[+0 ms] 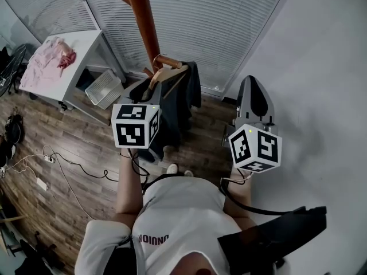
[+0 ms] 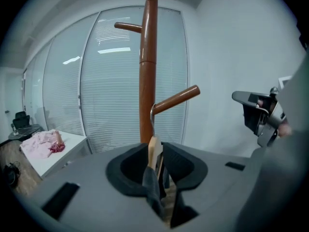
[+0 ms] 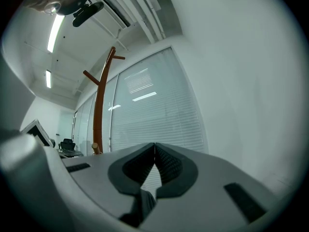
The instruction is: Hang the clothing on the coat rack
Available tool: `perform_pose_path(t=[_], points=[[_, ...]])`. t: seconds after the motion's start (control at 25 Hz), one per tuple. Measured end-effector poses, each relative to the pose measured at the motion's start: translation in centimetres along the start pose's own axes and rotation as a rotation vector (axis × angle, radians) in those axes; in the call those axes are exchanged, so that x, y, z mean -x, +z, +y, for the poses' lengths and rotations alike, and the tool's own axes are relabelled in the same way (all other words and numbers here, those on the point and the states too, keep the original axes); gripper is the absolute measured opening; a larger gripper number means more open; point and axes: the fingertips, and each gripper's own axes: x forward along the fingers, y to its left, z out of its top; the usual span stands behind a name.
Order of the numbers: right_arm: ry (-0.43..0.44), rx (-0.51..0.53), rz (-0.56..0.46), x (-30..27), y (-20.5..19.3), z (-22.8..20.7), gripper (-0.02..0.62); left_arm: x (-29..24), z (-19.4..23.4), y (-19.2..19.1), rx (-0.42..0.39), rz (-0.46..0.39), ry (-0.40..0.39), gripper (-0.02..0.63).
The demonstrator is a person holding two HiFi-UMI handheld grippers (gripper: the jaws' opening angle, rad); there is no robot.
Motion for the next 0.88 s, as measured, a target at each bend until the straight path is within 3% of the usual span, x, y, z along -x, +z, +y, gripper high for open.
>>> perform_pose_path(t=[0.12, 0.48, 0.88], points=[[0.007, -0.006, 0.000, -0.2, -0.3, 0.1, 0.020, 0.3, -0.1, 0.7, 0.011, -0.028, -0.008, 0.104], [0.033, 0.006, 0.002, -0.2, 0.2, 0.9, 0.020, 2.2, -0.3, 2.9, 0.048, -0.109, -0.019, 0.020], [0.051, 0.103, -0.007, 0.6, 0.6, 1.8, 0.018, 3.0, -1.5, 2.9, 0.055, -0.111, -0.047, 0.014]])
